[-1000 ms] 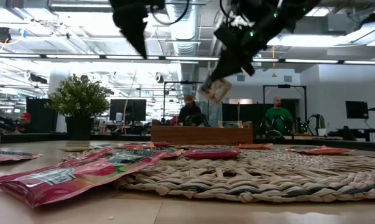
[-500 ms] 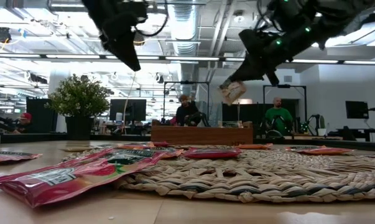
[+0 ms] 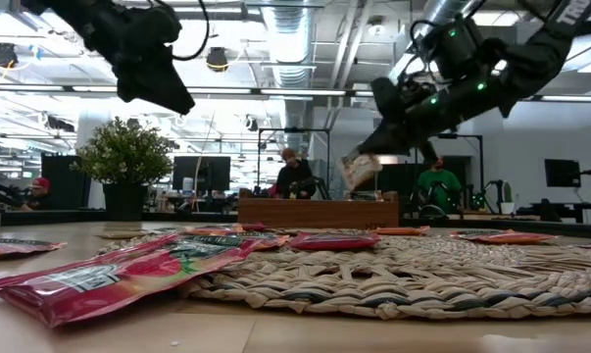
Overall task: Pick & Place Tea
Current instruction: Put the brown tea bag into the right section of the wooden organizer
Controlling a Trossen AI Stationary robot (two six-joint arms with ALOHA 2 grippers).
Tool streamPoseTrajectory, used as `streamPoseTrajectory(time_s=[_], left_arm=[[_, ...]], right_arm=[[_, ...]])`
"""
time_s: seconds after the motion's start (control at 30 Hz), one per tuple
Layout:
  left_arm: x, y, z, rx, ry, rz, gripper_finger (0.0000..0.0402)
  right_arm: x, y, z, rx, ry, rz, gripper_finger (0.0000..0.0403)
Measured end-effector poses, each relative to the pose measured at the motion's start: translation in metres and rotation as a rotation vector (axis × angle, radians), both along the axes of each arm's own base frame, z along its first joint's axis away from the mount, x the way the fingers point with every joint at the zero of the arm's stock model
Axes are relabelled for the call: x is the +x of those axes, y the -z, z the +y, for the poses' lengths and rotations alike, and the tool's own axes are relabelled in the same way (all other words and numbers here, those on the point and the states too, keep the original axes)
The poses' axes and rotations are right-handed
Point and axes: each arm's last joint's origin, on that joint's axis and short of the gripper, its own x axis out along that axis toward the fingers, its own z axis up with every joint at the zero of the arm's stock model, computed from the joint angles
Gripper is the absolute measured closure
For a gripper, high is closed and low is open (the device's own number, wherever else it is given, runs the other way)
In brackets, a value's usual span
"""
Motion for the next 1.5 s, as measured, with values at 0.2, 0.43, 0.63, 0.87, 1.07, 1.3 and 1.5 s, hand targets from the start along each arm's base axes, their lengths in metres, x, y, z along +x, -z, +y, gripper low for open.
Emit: streamPoseTrajectory(time_s=[0.2,0.43,0.63,0.87,1.07,1.3,1.5], left_arm=[[-0.020,0.012,0.000,-0.011,-0.012,-0.093,0.0269],[-0.037,0.020,-0.001,-0.028,-0.007,-0.316,0.0269],[-0.051,0.022,-0.002,-0.034,-0.004,-0.412,0.0269],[-0.056,0.024,-0.002,-0.046,0.004,-0.429,0.0269],[-0.055,0.025,-0.002,-0.050,0.012,-0.423,0.0269],[-0.055,0.025,-0.003,-0.057,0.035,-0.421,0.0269],[-0.055,0.025,-0.003,-0.055,0.037,-0.418,0.0269]], right_arm=[[0.004,0.013,-0.002,0.010,0.015,0.034,0.0403],[0.000,0.016,-0.003,-0.018,0.030,0.060,0.0403],[-0.005,0.022,-0.002,-0.006,0.054,0.069,0.0403],[-0.003,0.019,0.000,-0.003,0.054,0.028,0.0403],[-0.002,0.020,0.006,0.020,0.079,0.015,0.0403],[-0.002,0.020,0.008,0.012,0.128,0.018,0.0403],[0.006,0.013,0.007,0.003,0.116,0.033,0.0403]])
